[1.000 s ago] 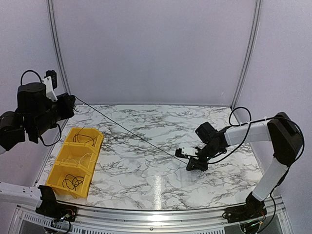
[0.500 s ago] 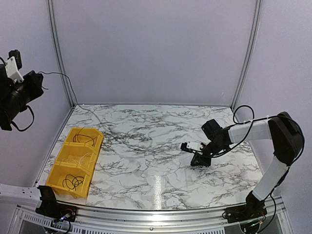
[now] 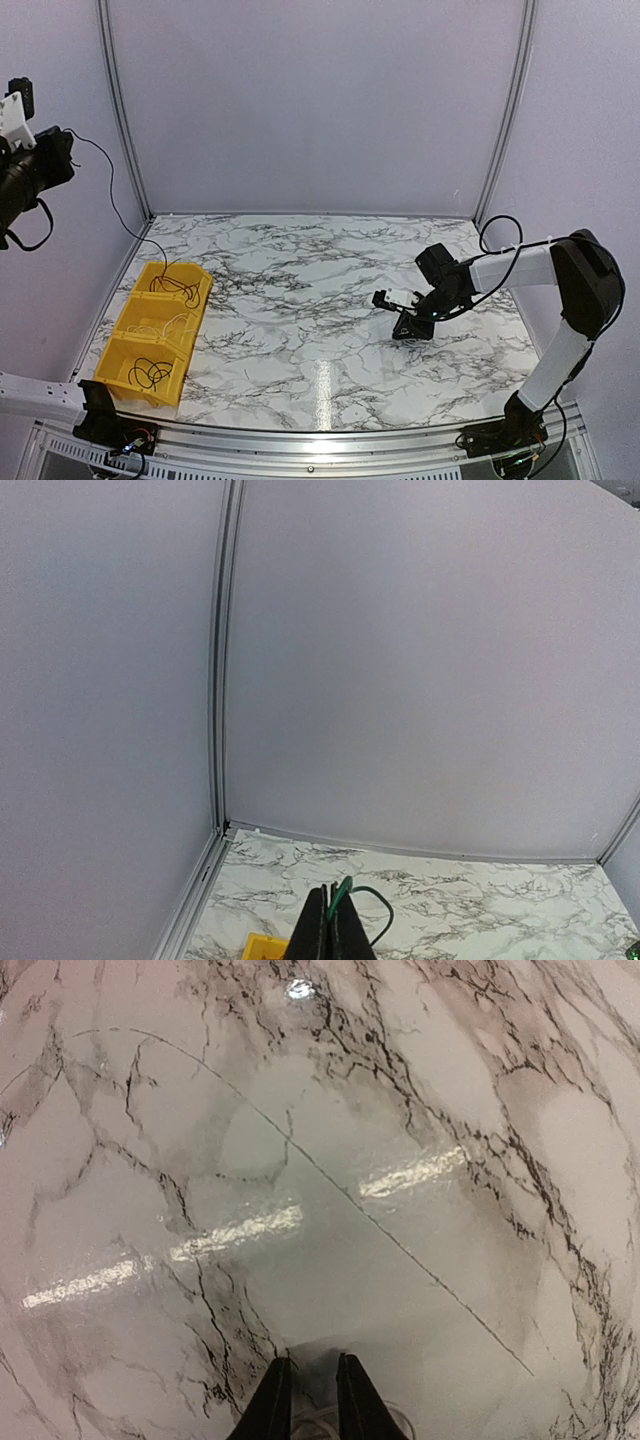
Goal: Untangle the cables
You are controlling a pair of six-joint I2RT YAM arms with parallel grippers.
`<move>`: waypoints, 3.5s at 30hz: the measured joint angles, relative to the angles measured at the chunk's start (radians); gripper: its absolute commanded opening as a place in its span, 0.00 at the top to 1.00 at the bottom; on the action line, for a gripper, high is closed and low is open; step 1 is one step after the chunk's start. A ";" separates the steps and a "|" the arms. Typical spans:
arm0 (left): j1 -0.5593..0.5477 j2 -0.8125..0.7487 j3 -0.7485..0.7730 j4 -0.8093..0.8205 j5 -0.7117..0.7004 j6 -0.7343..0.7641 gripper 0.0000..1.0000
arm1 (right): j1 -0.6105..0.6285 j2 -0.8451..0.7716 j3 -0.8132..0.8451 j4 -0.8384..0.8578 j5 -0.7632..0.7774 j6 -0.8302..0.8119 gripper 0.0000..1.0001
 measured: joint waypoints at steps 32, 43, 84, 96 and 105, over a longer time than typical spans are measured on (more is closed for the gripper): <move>0.000 0.020 0.356 -0.051 0.307 0.182 1.00 | -0.005 0.035 0.033 0.005 0.000 0.000 0.77; 0.000 -0.045 0.418 -0.074 0.338 0.172 1.00 | -0.005 0.036 0.034 0.005 0.000 0.000 0.77; 0.000 -0.053 0.322 -0.237 0.389 0.119 1.00 | -0.005 0.040 0.034 0.017 0.007 -0.001 0.76; 0.000 -0.152 -0.037 -0.294 0.219 0.037 1.00 | -0.005 0.040 0.034 0.018 0.007 -0.001 0.76; 0.000 -0.219 -0.156 -0.394 0.274 -0.124 1.00 | -0.005 0.040 0.034 0.018 0.007 -0.001 0.76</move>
